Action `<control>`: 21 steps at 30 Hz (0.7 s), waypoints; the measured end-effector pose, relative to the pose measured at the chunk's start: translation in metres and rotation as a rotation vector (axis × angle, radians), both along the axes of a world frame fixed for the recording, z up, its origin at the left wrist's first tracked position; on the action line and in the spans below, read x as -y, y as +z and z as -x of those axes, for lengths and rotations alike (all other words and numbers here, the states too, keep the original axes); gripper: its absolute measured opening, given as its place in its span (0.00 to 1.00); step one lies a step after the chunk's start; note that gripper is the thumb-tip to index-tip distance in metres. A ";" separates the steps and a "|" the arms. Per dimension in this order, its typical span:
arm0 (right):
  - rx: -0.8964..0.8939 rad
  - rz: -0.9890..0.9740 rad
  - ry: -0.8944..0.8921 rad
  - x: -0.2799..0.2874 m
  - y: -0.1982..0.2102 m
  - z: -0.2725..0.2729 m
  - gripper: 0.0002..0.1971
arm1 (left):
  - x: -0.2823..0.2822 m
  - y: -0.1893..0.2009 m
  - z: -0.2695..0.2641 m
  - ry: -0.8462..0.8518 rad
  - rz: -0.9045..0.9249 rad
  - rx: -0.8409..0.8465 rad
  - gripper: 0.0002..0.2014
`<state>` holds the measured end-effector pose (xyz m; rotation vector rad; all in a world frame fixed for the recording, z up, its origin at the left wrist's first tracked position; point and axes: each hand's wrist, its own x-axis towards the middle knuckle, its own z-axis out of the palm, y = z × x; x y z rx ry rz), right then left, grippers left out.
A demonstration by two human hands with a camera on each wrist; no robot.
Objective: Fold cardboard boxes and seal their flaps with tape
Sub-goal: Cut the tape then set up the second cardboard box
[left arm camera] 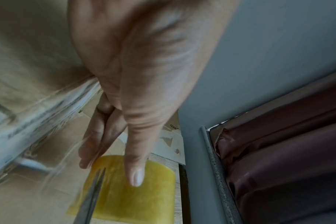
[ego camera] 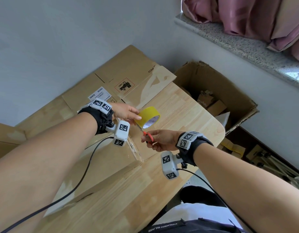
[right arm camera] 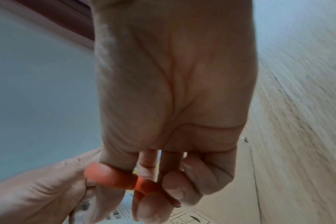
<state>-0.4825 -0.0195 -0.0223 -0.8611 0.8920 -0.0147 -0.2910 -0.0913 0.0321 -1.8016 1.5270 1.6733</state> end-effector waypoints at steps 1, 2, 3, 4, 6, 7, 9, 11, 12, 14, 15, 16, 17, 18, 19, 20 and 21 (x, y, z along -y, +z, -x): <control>0.003 -0.003 -0.001 0.000 -0.001 0.000 0.06 | 0.000 0.000 0.001 0.004 0.001 -0.004 0.19; 0.004 -0.005 -0.001 0.000 -0.001 0.000 0.06 | 0.000 0.000 0.001 0.007 0.004 -0.005 0.19; 0.005 -0.006 -0.001 -0.001 -0.001 -0.001 0.06 | -0.001 0.001 0.001 0.009 0.001 -0.009 0.19; 0.006 -0.008 -0.001 -0.001 -0.001 -0.001 0.06 | 0.000 0.001 0.001 0.013 -0.009 -0.010 0.19; 0.008 -0.005 0.001 -0.001 -0.001 -0.001 0.07 | 0.001 0.003 0.001 0.018 -0.030 -0.006 0.18; 0.007 -0.001 0.002 0.000 -0.001 -0.001 0.07 | 0.001 0.003 0.001 0.018 -0.034 -0.002 0.17; 0.004 0.003 0.002 0.000 -0.002 0.000 0.07 | 0.001 0.004 0.002 0.019 -0.032 -0.007 0.18; 0.000 0.009 0.003 0.000 -0.004 0.000 0.06 | 0.001 0.002 0.002 0.011 -0.029 -0.013 0.21; 0.001 0.011 0.003 0.000 -0.004 0.000 0.06 | 0.002 0.001 0.001 0.004 -0.029 -0.013 0.22; 0.005 0.016 0.002 0.001 -0.005 0.000 0.06 | 0.002 0.000 0.000 -0.007 -0.029 -0.003 0.23; 0.009 0.020 0.002 0.001 -0.005 -0.001 0.07 | 0.003 0.000 -0.001 -0.004 -0.028 0.002 0.24; 0.013 0.023 0.002 0.001 -0.005 -0.002 0.07 | 0.003 0.001 -0.001 -0.001 -0.030 0.001 0.24; 0.016 0.024 0.003 0.001 -0.004 -0.002 0.07 | 0.003 0.000 -0.002 0.002 -0.033 -0.007 0.23; 0.016 0.026 0.004 0.001 -0.004 -0.003 0.08 | 0.003 0.001 -0.002 0.003 -0.034 -0.008 0.21; 0.014 0.027 0.005 0.002 -0.003 -0.004 0.08 | 0.003 0.000 -0.002 0.002 -0.030 -0.003 0.21; 0.010 0.029 0.005 0.002 -0.002 -0.004 0.08 | 0.003 -0.001 -0.002 -0.001 -0.025 0.006 0.21; 0.004 0.032 0.005 0.002 -0.002 -0.005 0.08 | 0.002 -0.001 -0.002 -0.005 -0.022 0.012 0.22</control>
